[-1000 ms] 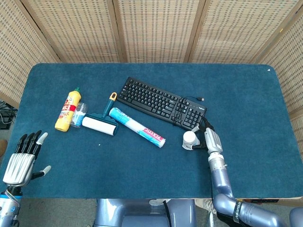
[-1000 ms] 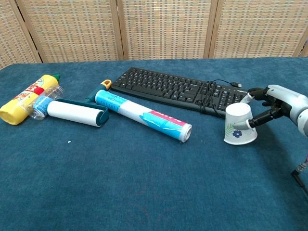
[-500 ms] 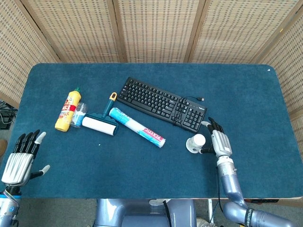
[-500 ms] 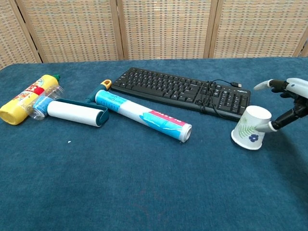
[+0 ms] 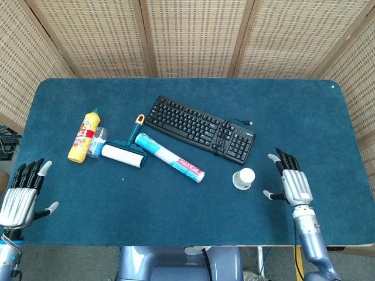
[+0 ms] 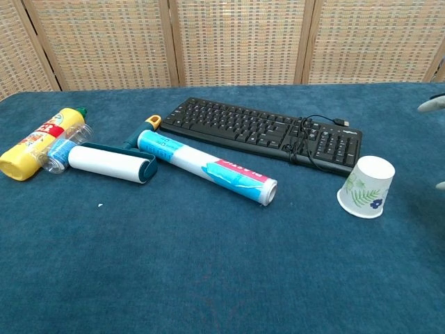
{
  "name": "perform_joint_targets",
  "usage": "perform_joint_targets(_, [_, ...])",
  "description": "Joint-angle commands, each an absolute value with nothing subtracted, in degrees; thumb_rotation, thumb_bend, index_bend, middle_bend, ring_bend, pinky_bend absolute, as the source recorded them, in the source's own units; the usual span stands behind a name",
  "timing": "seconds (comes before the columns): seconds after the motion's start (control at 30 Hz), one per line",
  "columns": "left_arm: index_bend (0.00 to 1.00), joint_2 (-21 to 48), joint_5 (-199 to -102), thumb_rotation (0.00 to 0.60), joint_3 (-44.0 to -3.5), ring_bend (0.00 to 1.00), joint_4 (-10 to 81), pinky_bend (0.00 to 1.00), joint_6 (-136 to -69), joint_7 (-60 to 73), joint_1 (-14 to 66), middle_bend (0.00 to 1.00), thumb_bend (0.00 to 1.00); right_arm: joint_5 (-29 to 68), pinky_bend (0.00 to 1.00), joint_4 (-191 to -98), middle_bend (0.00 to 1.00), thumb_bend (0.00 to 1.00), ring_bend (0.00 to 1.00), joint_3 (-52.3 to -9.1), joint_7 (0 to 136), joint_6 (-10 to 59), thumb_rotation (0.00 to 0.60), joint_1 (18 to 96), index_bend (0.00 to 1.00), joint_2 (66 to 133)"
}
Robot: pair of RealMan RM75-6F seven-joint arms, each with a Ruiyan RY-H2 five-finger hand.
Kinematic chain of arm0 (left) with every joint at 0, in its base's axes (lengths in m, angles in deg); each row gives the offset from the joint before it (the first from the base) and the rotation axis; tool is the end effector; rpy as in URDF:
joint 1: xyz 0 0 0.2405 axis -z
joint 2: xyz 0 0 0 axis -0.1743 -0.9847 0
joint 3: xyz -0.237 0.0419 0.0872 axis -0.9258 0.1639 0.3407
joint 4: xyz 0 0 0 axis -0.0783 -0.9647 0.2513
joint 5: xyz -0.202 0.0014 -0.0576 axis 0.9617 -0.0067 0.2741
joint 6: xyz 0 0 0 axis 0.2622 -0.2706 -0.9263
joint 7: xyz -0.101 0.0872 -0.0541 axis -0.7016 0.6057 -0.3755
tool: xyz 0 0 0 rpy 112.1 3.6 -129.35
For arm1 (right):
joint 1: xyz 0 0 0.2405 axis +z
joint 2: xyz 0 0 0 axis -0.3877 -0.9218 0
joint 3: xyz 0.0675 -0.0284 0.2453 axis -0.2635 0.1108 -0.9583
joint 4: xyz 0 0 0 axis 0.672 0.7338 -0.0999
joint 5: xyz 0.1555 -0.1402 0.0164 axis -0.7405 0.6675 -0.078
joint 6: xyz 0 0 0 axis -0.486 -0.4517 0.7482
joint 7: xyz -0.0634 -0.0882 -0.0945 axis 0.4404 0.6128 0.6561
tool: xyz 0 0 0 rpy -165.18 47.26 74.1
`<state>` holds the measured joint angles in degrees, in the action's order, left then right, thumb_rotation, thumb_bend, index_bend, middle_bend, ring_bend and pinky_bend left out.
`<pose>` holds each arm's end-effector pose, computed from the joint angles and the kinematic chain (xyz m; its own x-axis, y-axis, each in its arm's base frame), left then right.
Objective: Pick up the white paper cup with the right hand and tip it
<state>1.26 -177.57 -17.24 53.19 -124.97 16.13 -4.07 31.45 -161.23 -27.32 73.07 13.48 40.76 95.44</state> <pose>-0.2977 0.1821 0.1203 0.4800 -0.0115 0.8772 0.8751 -0.0633 -0.4798 -0.2610 -0.2554 0.0696 0.2034 -0.0970 0.9743 -0.9787 -0.0485 0.1995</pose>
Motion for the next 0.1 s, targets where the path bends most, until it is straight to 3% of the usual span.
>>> perform_joint_targets(0.03, [0.00,1.36,-177.34,0.600,-17.36,0.00,53.03,0.00,-124.98,16.10,-4.10,0.00,0.18,37.00,0.00,-159.72,0.00,0.23,0.00,-24.02,76.61,8.12,0.600,37.78,0.12,93.39])
perform_joint_targets(0.1, [0.00,1.42,-177.22,0.600,-17.41,0.00,52.82,0.00,-125.05,16.11,-4.15,0.00,0.18,39.32,0.00,-158.53,0.00,0.23,0.00,-23.15,78.66,5.30,0.600,36.58,0.11,93.14])
